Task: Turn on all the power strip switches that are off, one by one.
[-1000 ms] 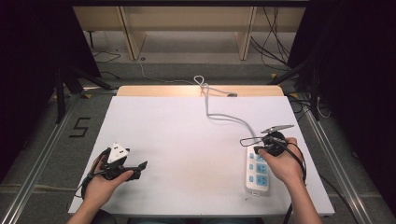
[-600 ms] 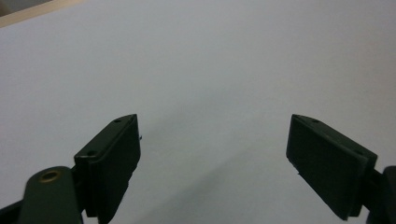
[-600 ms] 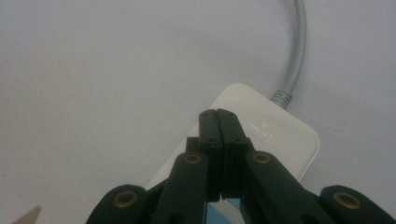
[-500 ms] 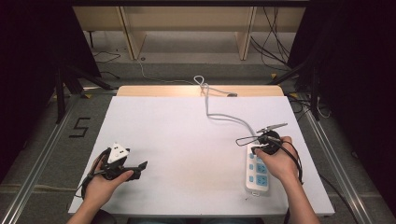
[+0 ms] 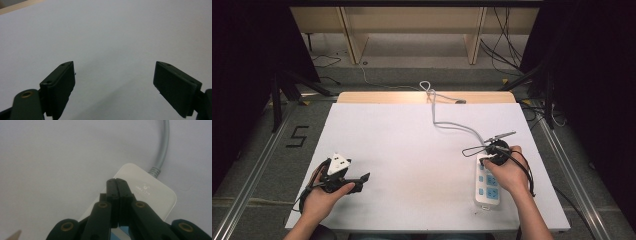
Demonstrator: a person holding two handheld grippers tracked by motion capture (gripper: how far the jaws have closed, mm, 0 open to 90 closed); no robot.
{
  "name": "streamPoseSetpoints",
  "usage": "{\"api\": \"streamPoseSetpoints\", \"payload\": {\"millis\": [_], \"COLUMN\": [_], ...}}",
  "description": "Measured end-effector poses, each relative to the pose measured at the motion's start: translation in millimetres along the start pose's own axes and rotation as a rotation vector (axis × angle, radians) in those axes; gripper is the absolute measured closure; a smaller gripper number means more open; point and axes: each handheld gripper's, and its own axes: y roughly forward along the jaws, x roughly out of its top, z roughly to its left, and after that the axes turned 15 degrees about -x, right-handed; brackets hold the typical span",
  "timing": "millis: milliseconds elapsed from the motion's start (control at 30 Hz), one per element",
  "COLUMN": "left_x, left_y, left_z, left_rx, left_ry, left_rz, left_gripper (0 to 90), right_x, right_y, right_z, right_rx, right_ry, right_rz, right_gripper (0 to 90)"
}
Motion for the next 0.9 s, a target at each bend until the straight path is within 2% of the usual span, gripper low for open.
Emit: {"api": "streamPoseSetpoints", "payload": {"millis": [633,900], "left_x": [0.1,0.3], "left_y": [0.0,-0.6], "left_z": [0.0,-0.2], "left_rx": [0.0,-0.001], "left_ry": [0.0,0.003], "left_rz": [-0.002,0.003], "left_gripper": [17.7,17.7], "right_x": [1.1,1.2], "right_y": [2.9,3.7], "right_z": [2.6,6.0], "right_rx": [-0.01,-0.029], "right_ry": [-0.021,-0.041], "right_rz": [0.018,0.019], "right_gripper": [90.0,90.0]}}
